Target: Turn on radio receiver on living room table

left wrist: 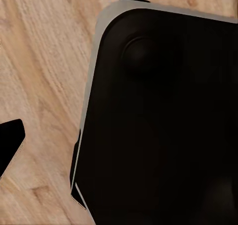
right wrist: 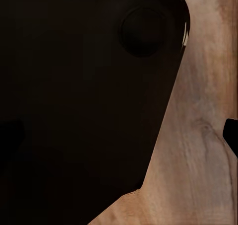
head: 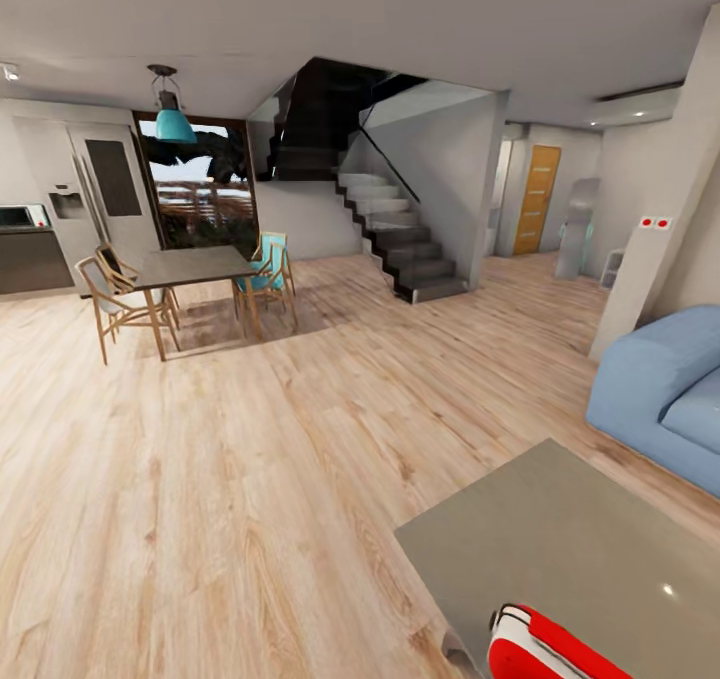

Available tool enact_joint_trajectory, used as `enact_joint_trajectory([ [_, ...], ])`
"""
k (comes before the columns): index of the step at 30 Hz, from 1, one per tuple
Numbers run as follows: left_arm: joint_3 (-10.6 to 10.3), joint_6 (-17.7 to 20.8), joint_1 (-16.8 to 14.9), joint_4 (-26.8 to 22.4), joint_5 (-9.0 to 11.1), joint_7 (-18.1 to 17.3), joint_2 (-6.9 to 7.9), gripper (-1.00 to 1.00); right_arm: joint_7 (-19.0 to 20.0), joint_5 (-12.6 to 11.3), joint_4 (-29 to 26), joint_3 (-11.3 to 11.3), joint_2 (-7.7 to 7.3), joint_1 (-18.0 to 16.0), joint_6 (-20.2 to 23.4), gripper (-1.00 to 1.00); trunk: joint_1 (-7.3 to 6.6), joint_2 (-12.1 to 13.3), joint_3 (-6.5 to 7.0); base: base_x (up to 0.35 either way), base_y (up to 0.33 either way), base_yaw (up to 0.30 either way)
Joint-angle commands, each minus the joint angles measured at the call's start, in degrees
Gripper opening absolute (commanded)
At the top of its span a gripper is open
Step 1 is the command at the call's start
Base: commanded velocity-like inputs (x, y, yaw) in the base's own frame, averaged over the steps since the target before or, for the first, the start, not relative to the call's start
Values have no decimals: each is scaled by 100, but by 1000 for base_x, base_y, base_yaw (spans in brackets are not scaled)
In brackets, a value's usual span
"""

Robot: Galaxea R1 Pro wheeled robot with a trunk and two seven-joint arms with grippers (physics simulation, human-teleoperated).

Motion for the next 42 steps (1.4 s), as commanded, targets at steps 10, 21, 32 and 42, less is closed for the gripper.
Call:
enact_joint_trajectory([
  [10,-8,-1,-2,0,-9,0,-9,100,0,0,0,0,0,0,0,100,0,0,0,315,5,0],
  [21,-9,-1,-1,1,-10,0,-9,100,-3,-6,0,-7,-1,0,0,100,0,0,4,31,0,-46],
  [32,-9,-1,0,1,-10,0,-9,100,0,-4,0,-9,4,0,0,100,0,0,28,0,0,-223],
  [42,-9,-1,0,0,-10,0,-9,100,0,-8,0,-9,0,0,0,100,0,0,51,0,0,-218],
])
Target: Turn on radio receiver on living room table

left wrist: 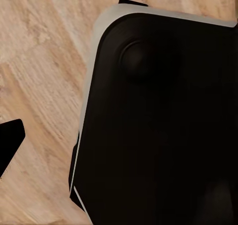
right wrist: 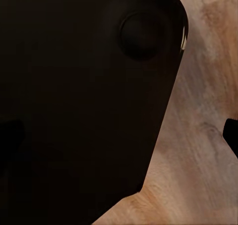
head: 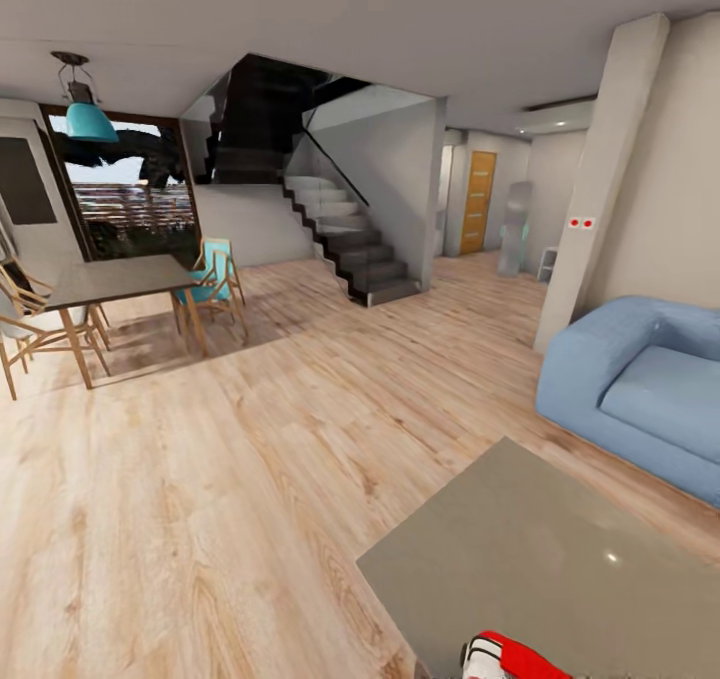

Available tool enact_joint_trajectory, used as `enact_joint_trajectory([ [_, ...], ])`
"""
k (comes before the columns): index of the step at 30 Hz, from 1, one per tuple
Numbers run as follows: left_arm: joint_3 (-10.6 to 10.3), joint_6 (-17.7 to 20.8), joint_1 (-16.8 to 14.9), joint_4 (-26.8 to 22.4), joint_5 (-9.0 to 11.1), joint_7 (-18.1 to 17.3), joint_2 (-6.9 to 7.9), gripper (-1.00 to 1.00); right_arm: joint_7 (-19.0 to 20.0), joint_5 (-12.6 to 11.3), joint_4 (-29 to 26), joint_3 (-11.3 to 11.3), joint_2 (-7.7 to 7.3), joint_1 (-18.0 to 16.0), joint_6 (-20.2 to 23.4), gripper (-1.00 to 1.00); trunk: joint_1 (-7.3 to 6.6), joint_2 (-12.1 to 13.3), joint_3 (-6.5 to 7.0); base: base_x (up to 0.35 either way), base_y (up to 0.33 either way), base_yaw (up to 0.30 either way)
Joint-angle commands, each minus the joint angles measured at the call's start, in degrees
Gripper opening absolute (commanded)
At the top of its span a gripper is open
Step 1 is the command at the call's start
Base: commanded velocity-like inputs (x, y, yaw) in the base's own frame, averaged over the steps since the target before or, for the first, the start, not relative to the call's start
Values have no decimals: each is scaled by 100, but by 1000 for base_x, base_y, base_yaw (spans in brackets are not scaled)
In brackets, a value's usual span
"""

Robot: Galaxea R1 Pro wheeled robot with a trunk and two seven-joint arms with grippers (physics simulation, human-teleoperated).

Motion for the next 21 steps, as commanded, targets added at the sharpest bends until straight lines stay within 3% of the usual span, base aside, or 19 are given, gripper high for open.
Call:
enact_joint_trajectory([
  [1,0,0,0,0,0,0,0,100,0,0,0,0,0,0,0,100,0,0,2,0,0,-211],
  [21,0,0,0,0,0,0,0,100,0,0,0,0,0,0,0,100,0,0,48,0,0,-204],
])
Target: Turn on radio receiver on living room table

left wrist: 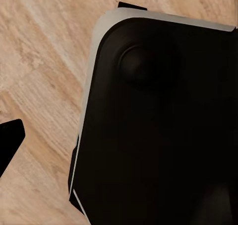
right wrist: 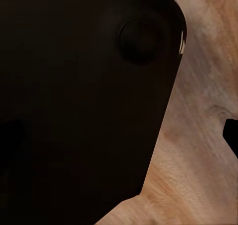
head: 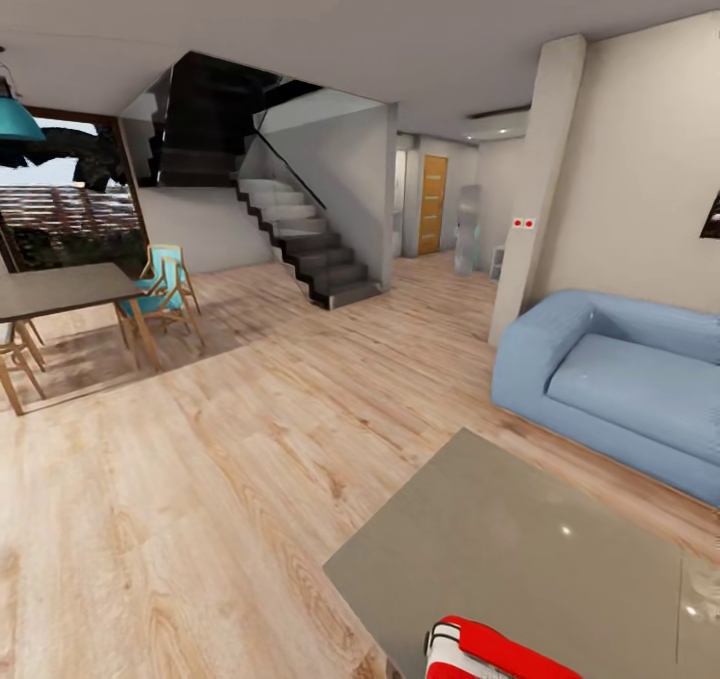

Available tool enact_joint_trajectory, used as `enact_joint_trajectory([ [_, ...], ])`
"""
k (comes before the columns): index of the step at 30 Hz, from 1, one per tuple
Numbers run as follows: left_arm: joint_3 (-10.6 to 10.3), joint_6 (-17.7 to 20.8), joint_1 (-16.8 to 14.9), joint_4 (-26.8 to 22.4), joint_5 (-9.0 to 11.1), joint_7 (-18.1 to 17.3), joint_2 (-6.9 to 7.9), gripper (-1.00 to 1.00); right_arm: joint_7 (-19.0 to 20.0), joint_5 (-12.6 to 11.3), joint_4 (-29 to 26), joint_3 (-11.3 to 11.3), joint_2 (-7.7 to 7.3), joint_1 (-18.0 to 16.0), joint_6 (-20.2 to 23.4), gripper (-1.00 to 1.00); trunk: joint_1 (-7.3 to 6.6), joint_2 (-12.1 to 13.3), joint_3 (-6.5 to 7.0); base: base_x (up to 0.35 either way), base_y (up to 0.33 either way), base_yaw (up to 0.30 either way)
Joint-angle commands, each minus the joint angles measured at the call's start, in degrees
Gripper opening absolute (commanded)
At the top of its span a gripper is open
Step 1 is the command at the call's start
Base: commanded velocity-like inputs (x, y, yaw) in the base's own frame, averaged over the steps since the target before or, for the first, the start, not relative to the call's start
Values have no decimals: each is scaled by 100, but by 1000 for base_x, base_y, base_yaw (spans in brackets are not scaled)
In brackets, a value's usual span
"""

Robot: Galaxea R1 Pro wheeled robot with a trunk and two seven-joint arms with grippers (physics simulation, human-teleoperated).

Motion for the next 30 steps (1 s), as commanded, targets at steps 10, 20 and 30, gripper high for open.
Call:
enact_joint_trajectory([
  [10,0,0,0,0,-13,8,-6,100,0,0,0,0,-8,0,0,100,0,0,23,0,0,-194],
  [20,-3,0,0,0,-19,9,-9,100,0,0,0,3,-11,0,0,100,0,0,28,0,0,-34],
  [30,-25,0,0,0,-45,12,-26,100,0,4,0,8,-9,0,0,100,-44,80,64,0,0,-1],
])
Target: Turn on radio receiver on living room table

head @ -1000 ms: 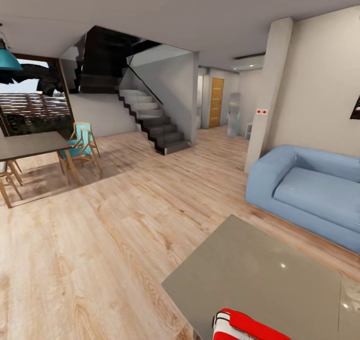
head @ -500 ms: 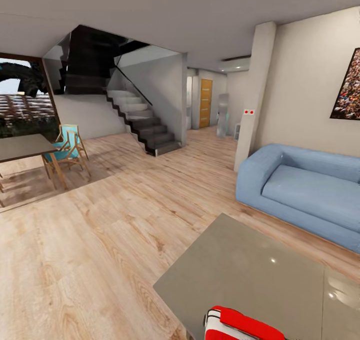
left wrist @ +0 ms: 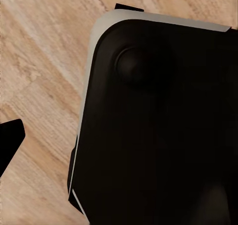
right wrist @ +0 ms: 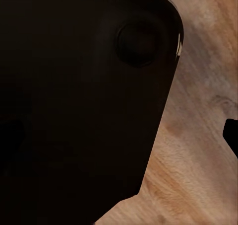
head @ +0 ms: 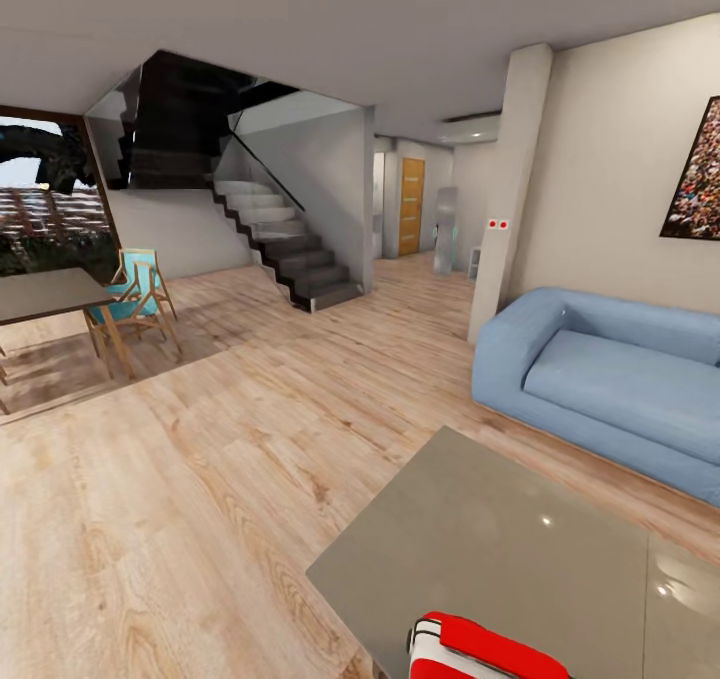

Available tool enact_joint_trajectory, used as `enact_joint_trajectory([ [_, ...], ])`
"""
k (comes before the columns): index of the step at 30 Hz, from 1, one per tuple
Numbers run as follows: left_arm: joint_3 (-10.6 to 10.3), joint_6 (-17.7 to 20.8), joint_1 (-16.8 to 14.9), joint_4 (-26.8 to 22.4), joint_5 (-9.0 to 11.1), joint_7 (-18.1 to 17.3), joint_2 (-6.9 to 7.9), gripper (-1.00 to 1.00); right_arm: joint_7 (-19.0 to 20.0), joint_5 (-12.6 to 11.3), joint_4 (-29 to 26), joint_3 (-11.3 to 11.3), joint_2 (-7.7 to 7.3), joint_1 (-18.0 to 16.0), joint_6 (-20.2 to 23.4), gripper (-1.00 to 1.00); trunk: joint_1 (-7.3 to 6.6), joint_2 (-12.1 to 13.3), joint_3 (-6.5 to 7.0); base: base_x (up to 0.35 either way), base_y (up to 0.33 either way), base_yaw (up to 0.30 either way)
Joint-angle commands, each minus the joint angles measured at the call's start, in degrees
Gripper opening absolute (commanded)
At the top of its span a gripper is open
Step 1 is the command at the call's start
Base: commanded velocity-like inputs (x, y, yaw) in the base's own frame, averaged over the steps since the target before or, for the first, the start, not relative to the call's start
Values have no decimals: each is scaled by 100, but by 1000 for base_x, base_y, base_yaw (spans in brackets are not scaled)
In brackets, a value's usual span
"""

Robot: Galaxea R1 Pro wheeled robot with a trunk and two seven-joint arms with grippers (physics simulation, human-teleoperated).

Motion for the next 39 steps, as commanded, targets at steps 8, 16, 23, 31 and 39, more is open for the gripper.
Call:
enact_joint_trajectory([
  [8,-27,0,0,0,-6,14,-1,100,-1,-4,0,-2,0,0,5,100,-176,322,144,0,0,0],
  [16,-28,0,0,0,0,14,7,100,-5,-4,0,-8,2,0,24,100,-352,643,288,0,0,0],
  [23,-28,0,-1,0,10,14,8,100,-1,-5,0,-8,5,0,25,100,-506,924,413,0,0,0],
  [31,-28,0,-1,0,18,14,8,100,7,-4,0,12,-15,0,17,100,-682,1245,509,0,0,0],
  [39,-28,0,0,0,18,15,8,100,9,-4,0,18,-17,0,18,100,-857,1566,581,0,0,0],
])
